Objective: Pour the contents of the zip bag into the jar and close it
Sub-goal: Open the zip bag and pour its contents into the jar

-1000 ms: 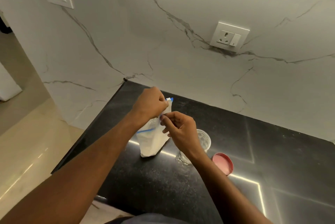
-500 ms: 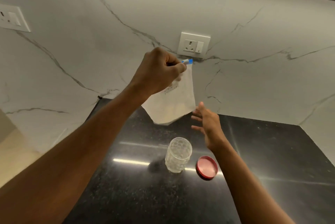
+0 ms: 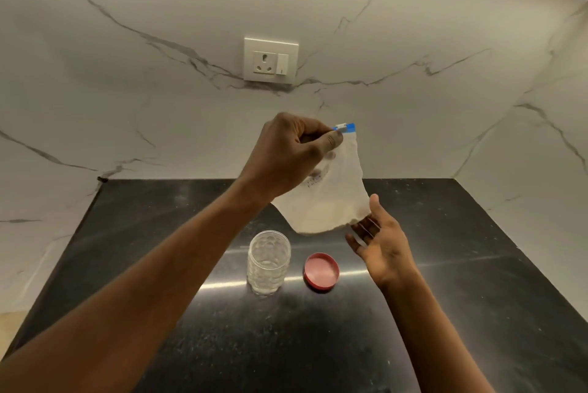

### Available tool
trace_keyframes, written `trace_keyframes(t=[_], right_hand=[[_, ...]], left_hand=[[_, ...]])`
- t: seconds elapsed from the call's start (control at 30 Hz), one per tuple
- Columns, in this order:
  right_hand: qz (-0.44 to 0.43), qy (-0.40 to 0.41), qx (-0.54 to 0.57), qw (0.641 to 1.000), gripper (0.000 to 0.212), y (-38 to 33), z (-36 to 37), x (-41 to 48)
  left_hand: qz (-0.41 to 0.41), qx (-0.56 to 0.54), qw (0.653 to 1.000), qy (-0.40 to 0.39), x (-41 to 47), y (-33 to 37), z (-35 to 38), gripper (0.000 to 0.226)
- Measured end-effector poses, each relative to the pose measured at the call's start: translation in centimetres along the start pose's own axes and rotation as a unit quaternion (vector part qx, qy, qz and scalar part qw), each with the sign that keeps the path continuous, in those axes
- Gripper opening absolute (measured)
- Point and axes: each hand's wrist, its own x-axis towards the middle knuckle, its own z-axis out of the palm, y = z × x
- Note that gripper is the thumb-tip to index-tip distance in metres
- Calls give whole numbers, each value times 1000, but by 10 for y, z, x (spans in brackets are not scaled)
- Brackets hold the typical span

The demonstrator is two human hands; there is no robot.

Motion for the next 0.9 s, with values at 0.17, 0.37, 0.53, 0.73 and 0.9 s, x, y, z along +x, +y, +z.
trace_keyframes(t=[0.17,0.37,0.53,0.73,0.9], right_hand=[[-15,23,47,999,42,-6,-12,-6],[-98,57,35,993,26,-16,-26,-8],[-187,39,-15,981,18,-23,-23,-10],[-274,29,-72,958,15,-26,-16,-7],[-337,14,-110,935,13,-29,-7,-4]], left_hand=[[-40,-54,997,-27,-2,-6,10,20],[-117,-126,985,-31,-20,-34,0,21],[-140,-133,981,-16,-43,-63,-10,16],[-171,-113,979,-11,-59,-86,-18,22],[-187,-107,977,-5,-71,-102,-19,27]])
